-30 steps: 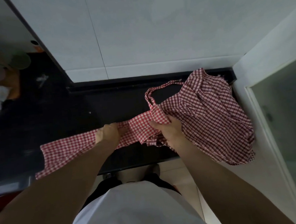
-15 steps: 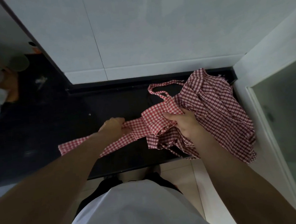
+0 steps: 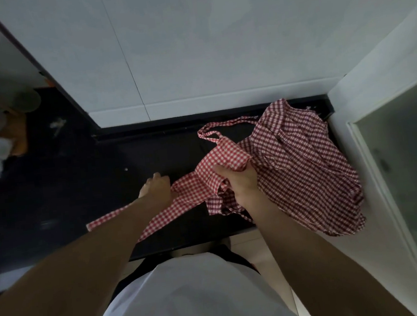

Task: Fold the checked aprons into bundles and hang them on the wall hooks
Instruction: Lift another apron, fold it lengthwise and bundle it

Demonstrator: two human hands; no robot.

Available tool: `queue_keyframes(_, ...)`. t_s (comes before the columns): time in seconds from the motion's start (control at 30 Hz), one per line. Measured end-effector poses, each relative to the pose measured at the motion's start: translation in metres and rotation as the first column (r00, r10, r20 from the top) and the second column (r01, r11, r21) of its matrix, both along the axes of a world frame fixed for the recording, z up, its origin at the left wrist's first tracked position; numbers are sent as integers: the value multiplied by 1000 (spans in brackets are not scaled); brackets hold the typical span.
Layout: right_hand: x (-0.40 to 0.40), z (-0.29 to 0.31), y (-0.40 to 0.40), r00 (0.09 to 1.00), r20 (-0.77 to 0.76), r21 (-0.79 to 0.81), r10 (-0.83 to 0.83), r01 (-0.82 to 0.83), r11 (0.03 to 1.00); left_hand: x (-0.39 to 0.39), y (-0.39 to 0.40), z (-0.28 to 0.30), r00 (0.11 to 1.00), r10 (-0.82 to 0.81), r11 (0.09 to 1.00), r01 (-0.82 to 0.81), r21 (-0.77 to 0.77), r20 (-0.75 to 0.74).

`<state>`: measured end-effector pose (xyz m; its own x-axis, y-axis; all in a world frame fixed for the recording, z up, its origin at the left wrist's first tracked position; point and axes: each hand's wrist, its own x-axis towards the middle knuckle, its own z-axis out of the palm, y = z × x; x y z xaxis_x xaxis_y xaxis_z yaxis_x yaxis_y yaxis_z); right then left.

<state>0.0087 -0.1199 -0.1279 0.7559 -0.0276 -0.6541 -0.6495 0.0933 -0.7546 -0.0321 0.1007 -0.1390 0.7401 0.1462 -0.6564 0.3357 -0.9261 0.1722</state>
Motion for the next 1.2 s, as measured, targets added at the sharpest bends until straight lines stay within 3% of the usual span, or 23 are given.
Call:
queue_keyframes(0.1, 15, -1, -9, 1000, -23, -23, -5, 4, 1000, 6, 6, 7, 995, 96, 976, -96, -194, -10)
queue_keyframes(0.3, 51, 49, -23, 994, 107, -153, 24, -8, 988, 28, -4, 32, 957, 224, 842, -285, -457, -183)
queue_keyframes(0.4, 59, 80, -28, 938, 333, -312, 99, 11, 950, 40, -20, 54, 898, 293, 631, -440, -638, -329)
queue_keyframes(0.5, 56, 110, -33, 801, 571, -413, 180, 91, 906, 51, -36, 70, 828, 288, 396, -560, -728, -480)
queue_keyframes(0.6, 47, 125, -35, 690, 677, -439, 255, 101, 893, 57, -51, 82, 838, 192, 267, -545, -795, -510)
queue_keyframes(0.7, 45, 131, -40, 641, 726, -457, 248, 181, 871, 62, -64, 92, 886, 77, 270, -460, -846, -458)
queue_keyframes(0.87, 54, 146, -51, 722, 688, -413, 71, 309, 857, 66, -87, 105, 917, 72, 260, -397, -880, -392)
queue_keyframes(0.97, 69, 149, -65, 773, 582, -188, -254, 432, 882, 73, -99, 108, 914, 67, 251, -403, -880, -399)
queue_keyframes(1.03, 79, 152, -76, 808, 321, 84, -494, 495, 865, 77, -102, 109, 917, 26, 259, -390, -884, -397)
queue_keyframes(1.1, 86, 159, -87, 797, 142, 213, -586, 554, 805, 80, -103, 112, 934, -81, 320, -307, -896, -349)
queue_keyframes(1.2, 93, 163, -108, 743, 134, 278, -656, 607, 744, 80, -102, 117, 917, -278, 456, -136, -879, -287)
